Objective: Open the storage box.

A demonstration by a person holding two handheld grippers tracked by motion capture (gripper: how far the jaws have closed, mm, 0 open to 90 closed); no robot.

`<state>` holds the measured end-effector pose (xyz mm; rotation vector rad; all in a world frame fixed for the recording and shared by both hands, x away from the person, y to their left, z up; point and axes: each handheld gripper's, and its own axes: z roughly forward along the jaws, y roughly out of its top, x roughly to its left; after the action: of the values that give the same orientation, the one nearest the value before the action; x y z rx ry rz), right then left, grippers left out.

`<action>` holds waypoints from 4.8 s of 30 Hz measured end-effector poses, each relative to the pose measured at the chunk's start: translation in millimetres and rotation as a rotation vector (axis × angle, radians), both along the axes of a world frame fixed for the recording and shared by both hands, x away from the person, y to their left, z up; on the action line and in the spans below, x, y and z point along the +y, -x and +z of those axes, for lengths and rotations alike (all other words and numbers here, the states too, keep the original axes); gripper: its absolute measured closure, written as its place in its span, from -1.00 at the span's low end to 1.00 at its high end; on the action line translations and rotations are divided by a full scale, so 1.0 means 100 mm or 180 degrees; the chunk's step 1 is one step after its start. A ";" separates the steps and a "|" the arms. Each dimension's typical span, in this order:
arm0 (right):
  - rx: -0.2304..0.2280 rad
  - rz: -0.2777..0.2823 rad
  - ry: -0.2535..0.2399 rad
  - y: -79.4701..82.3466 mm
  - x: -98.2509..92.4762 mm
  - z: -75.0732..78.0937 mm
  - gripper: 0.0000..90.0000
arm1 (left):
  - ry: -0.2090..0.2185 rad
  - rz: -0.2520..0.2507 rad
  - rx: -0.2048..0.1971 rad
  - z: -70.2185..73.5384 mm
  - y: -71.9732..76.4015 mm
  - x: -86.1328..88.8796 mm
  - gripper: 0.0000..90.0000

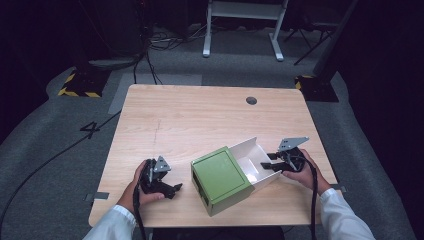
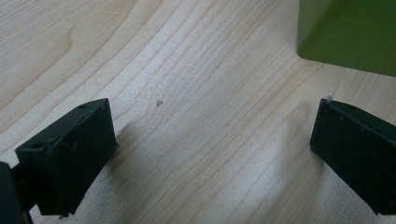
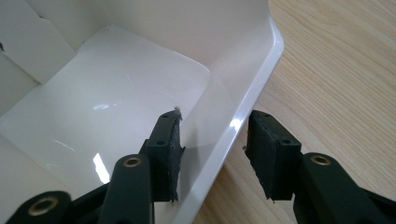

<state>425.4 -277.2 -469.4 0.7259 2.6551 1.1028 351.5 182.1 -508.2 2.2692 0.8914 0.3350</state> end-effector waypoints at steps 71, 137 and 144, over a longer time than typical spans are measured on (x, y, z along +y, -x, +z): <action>-0.0527 -0.0275 0.0160 0.11 -0.30 0.39 -0.51 | 0.0002 0.0000 0.0002 0.00 0.00 0.00 -0.99; -0.0275 -0.0936 0.0207 0.82 -1.10 -0.28 -0.64 | 0.0007 0.0018 0.0013 0.00 0.01 0.00 -0.99; -0.0198 -0.1070 0.0009 0.90 -1.18 -0.36 -0.66 | 0.0008 0.0019 0.0012 0.00 0.01 0.00 -0.99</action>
<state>335.8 -395.4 -505.4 1.0698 2.3664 1.0096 351.0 181.8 -508.3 2.2662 0.9002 0.3321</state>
